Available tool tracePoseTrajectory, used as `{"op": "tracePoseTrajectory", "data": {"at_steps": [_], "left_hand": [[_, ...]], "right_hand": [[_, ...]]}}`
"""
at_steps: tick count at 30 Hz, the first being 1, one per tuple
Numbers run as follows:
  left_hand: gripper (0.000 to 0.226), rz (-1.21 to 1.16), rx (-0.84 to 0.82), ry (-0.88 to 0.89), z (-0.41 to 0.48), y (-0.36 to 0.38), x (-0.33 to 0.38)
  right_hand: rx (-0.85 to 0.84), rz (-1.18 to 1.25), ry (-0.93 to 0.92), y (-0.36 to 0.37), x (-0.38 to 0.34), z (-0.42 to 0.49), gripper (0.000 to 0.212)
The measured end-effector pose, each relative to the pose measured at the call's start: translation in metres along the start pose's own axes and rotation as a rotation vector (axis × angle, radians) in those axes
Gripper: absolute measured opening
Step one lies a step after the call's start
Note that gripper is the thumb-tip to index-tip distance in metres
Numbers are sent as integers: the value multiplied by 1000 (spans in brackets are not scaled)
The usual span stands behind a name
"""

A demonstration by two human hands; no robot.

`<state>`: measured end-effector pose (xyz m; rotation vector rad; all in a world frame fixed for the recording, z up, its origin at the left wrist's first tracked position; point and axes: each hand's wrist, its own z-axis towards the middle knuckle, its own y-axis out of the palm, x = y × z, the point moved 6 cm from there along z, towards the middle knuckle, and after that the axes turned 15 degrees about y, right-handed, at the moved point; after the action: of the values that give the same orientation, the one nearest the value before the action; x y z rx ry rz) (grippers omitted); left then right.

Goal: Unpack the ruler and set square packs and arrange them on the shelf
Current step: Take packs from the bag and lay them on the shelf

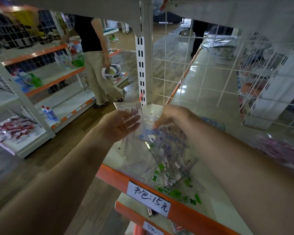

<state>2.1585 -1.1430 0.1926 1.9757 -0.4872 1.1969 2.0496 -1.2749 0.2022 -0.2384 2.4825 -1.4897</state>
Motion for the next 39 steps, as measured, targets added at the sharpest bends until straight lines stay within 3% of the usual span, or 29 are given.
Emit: {"op": "tracePoseTrajectory", "data": {"at_steps": [9, 11, 14, 17, 20, 25, 28, 35, 37, 39], "left_hand": [[16, -12, 13, -36, 1, -4, 3], [13, -10, 24, -33, -1, -4, 6], [14, -7, 61, -26, -4, -6, 11], [12, 5, 117, -44, -6, -10, 15], [16, 36, 104, -67, -9, -12, 15], [21, -39, 57, -24, -18, -6, 22], [20, -149, 160, 7, -20, -16, 30], [9, -94, 178, 13, -36, -56, 43], [12, -16, 178, 24, -33, -72, 43], [18, 39, 187, 23, -31, -86, 39]], "right_hand": [[-55, 144, -87, 4, -8, -4, 55], [-108, 239, -99, 3, -2, -3, 47], [-95, 417, -130, -7, 11, -3, 14], [-121, 683, -129, -18, 23, -4, 16], [-190, 788, -189, -23, 19, -15, 7], [-350, 768, -335, -13, -17, -49, 10], [-382, 815, -422, -8, -45, -67, 13], [-485, 784, -521, 6, -78, -94, 18], [-414, 693, -478, 10, -73, -92, 20], [-158, 321, -487, 15, -72, -93, 26]]}}
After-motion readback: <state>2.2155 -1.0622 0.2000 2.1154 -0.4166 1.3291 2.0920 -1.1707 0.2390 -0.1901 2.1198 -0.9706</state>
